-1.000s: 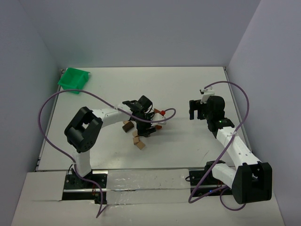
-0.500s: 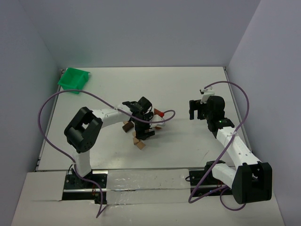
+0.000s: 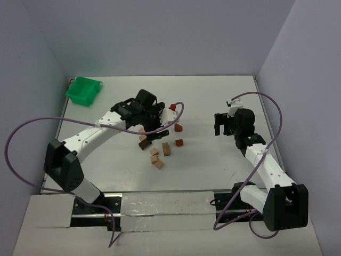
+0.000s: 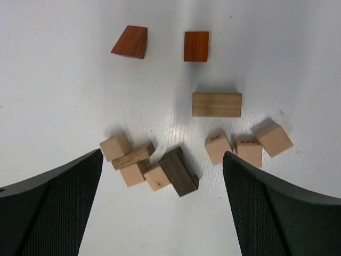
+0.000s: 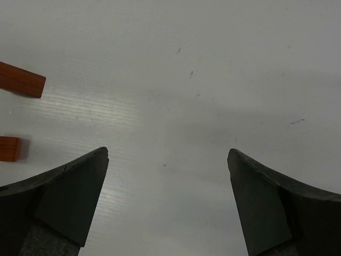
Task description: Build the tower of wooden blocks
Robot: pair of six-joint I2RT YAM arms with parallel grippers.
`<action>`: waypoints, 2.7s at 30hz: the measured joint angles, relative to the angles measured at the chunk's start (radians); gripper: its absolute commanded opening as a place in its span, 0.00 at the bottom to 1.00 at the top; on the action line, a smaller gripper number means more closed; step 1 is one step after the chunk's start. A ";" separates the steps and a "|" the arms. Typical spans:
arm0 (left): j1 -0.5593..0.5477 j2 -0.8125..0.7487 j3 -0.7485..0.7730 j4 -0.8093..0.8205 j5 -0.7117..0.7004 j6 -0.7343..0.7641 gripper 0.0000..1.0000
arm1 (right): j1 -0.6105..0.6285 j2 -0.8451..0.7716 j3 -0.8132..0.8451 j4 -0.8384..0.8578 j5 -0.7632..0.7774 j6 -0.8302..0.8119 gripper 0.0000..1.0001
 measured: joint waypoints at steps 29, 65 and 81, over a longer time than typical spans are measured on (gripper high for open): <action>0.349 0.195 -0.016 -0.014 0.084 0.160 0.80 | 0.000 0.009 0.000 0.000 0.000 0.000 1.00; 0.304 0.216 -0.218 0.203 0.030 0.161 0.77 | 0.000 0.009 0.000 0.000 0.000 0.000 1.00; 0.304 0.230 -0.212 0.202 0.025 0.140 0.71 | 0.000 0.009 0.000 0.000 0.000 -0.005 1.00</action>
